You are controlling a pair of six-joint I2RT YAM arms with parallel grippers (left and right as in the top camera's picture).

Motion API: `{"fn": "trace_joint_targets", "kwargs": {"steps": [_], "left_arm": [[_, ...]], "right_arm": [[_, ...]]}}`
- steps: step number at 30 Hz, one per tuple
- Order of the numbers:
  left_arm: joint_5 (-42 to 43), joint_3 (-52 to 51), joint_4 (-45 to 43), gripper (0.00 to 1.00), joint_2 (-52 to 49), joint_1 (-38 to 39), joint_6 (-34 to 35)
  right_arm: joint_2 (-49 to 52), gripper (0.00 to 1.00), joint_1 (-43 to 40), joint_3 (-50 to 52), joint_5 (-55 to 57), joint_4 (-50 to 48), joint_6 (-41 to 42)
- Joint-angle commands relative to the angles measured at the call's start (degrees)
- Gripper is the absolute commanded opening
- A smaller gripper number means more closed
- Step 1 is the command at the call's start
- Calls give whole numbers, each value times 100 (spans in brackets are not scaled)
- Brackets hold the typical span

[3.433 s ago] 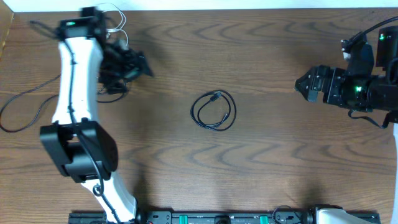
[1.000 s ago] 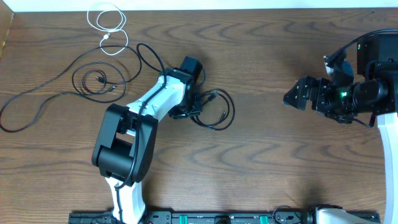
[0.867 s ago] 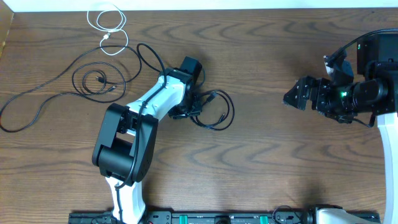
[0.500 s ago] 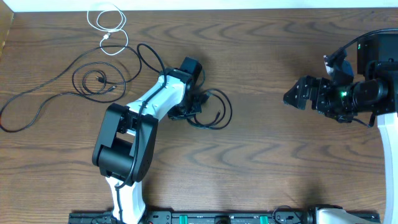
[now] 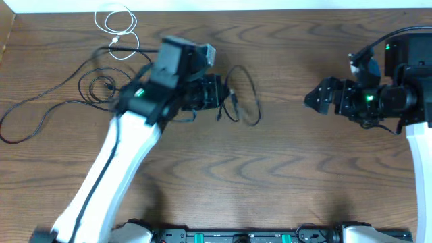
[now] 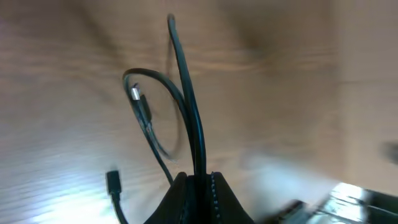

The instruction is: Untangle cables

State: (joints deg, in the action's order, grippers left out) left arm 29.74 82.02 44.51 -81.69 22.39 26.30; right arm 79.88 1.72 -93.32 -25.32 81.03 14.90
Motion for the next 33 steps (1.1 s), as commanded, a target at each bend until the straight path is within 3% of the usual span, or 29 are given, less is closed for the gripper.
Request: {"fn": "trace_joint_targets", "kwargs": {"steps": [1,5,9,17,24,33], "left_arm": [[442,39,-7,8,409,2,334],[577,39,-42,8,894,105,472],[1322,39,-313,7,1152,216,546],[2199,39,-505,8,1252,251,1049],[2433,37,-485,7,1252,258,1484],[2476,37,-632,8,1250,256,1491]], "right_arm": [[9,99,229,94,-444,-68,131],[9,99,612,125,-710,-391,133],[37,99,1054,125,-549,-785,138],[210,99,1432,125,321,-1134,131],[348,99,1447,125,321,-1246,-278],[470,99,1582,129,-175,-1121,-256]]}}
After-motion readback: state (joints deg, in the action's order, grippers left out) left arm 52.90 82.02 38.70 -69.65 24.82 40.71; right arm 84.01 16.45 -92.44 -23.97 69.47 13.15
